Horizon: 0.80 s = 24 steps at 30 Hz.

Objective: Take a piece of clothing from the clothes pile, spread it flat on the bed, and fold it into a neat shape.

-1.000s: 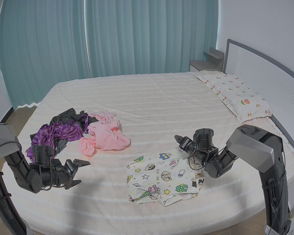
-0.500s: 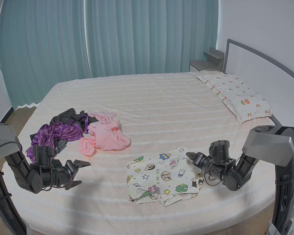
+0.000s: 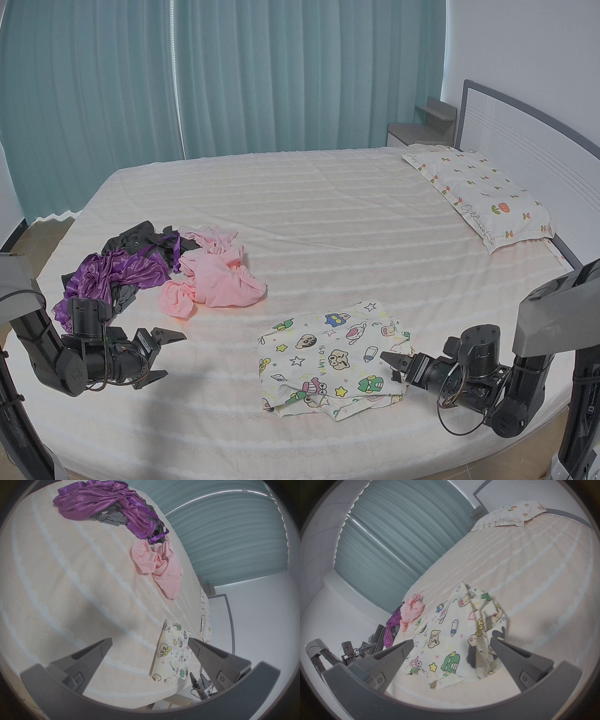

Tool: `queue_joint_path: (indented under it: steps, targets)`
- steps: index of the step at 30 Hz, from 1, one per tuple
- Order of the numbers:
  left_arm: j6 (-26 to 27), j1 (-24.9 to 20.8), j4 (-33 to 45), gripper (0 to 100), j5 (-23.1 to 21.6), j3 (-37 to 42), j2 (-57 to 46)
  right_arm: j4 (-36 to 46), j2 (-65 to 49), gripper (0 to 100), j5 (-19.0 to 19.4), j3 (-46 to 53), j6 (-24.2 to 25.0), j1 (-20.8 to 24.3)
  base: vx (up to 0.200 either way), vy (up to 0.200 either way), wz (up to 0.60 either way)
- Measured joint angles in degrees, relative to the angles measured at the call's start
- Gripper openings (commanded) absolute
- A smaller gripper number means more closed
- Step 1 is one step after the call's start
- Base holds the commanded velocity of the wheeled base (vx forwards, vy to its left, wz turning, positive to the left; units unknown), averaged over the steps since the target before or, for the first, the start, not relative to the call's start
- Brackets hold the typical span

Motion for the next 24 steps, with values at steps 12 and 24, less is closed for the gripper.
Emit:
queue_joint_path:
  steps: [12, 24]
  targets:
    - [0.0, -0.1, 0.0, 100, 0.2, 0.0, 0.0, -1.8, 4.5, 100, 0.6, 0.6, -0.2, 2.0, 0.000, 0.000, 0.00]
    - [0.0, -0.1, 0.0, 100, 0.2, -0.1, 0.0, -2.0, 5.8, 0, 5.6, -0.2, -3.9, 1.9, 0.000, 0.000, 0.00]
